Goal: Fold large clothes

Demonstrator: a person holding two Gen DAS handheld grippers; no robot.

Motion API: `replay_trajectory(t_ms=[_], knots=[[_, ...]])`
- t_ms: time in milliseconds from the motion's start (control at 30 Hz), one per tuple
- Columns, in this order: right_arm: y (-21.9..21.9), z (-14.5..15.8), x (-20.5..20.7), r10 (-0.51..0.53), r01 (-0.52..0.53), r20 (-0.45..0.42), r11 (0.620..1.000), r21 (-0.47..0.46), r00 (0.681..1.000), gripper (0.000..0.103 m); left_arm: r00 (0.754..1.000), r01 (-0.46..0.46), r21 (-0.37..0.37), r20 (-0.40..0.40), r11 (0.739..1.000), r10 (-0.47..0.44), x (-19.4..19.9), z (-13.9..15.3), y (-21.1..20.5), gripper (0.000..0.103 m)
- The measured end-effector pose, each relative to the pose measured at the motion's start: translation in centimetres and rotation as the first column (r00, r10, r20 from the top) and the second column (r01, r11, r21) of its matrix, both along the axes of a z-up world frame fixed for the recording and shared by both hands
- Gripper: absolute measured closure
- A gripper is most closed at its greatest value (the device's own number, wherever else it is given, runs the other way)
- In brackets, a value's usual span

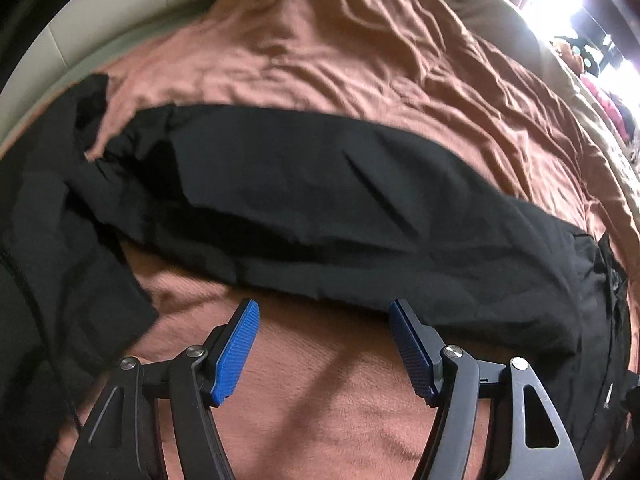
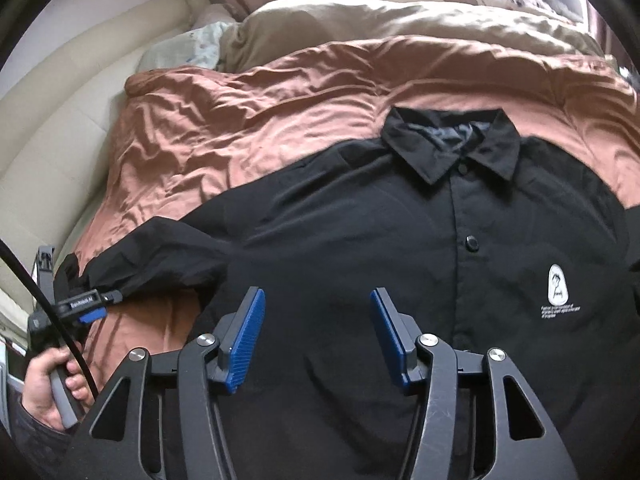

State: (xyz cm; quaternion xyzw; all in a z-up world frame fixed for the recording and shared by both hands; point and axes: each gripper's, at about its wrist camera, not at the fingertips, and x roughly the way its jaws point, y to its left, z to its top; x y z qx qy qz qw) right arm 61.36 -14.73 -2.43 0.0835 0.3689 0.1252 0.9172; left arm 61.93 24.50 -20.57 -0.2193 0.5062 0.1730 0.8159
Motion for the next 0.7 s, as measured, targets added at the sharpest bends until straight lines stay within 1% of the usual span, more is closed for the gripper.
replay_trajectory(t_ms=[67,100,133,167,267,300,333,367,400,433,467,500,567,600,633,700], knots=[[-0.1,-0.1,0.3,-0.005,0.005,-0.01,1.0,0.018,1.0,0.051,1.0,-0.019,-0.013,-0.007,1.0,0.019,0.4,-0.7,0.1,0.034],[0.1,-0.2,0.3,-0.002,0.003,-0.013,1.0,0.023,1.0,0.051,0.999,-0.042,-0.02,0.002,0.999,0.042,0.7,-0.9,0.4,0.034],[0.2,-0.1,0.2,0.002,-0.001,-0.013,1.0,0.025,1.0,0.055,0.998,-0.063,-0.023,0.01,0.998,0.063,0.8,-0.9,0.7,0.034],[0.4,-0.1,0.3,0.007,-0.007,-0.012,1.0,0.025,1.0,0.055,0.996,-0.091,-0.034,0.018,0.995,0.091,0.9,-1.0,1.1,0.034],[0.9,0.1,0.2,0.023,-0.023,0.0,0.999,0.031,1.0,0.055,0.984,-0.17,-0.087,0.046,0.982,0.174,0.9,-0.9,1.8,0.034],[0.9,0.1,0.2,0.027,-0.027,0.003,0.999,0.033,1.0,0.056,0.98,-0.188,-0.095,0.051,0.978,0.194,0.9,-0.9,1.9,0.035],[1.0,0.1,0.2,0.033,-0.033,0.005,0.999,0.037,0.999,0.061,0.974,-0.209,-0.102,0.063,0.972,0.216,0.7,-0.8,2.0,0.047],[0.9,0.0,0.3,0.039,-0.039,0.007,0.998,0.041,0.999,0.07,0.971,-0.225,-0.099,0.063,0.969,0.232,0.6,-0.7,2.2,0.068],[1.2,-0.1,0.3,0.061,-0.062,0.012,0.997,0.051,0.998,0.075,0.967,-0.239,-0.098,0.061,0.966,0.246,0.5,-0.7,2.4,0.077],[1.5,-0.2,0.4,0.077,-0.078,0.014,0.995,0.054,0.997,0.08,0.964,-0.247,-0.112,0.073,0.962,0.256,0.4,-0.6,2.5,0.09],[2.0,-0.3,0.8,0.087,-0.088,0.018,0.995,0.046,0.996,0.084,0.96,-0.254,-0.122,0.091,0.959,0.266,0.2,-0.3,2.7,0.095],[2.5,-0.4,1.2,0.092,-0.093,0.021,0.995,0.044,0.996,0.085,0.957,-0.255,-0.111,0.117,0.961,0.267,0.0,0.3,2.6,0.096],[3.0,-0.9,2.6,0.101,-0.101,0.006,0.992,0.081,0.995,0.089,0.961,-0.215,-0.057,0.164,0.975,0.221,0.0,2.0,2.0,0.099],[3.6,-1.6,3.8,0.101,-0.097,-0.028,0.988,0.116,0.994,0.091,0.962,-0.191,-0.019,0.193,0.981,0.192,0.0,3.2,1.6,0.099],[3.8,-2.0,4.7,0.102,-0.095,-0.047,0.986,0.135,0.994,0.095,0.961,-0.179,-0.006,0.214,0.984,0.176,-0.1,4.1,1.3,0.099],[4.3,-3.5,6.7,0.105,-0.086,-0.099,0.979,0.185,0.99,0.096,0.955,-0.153,0.004,0.259,0.988,0.147,-0.2,5.9,1.2,0.1]])
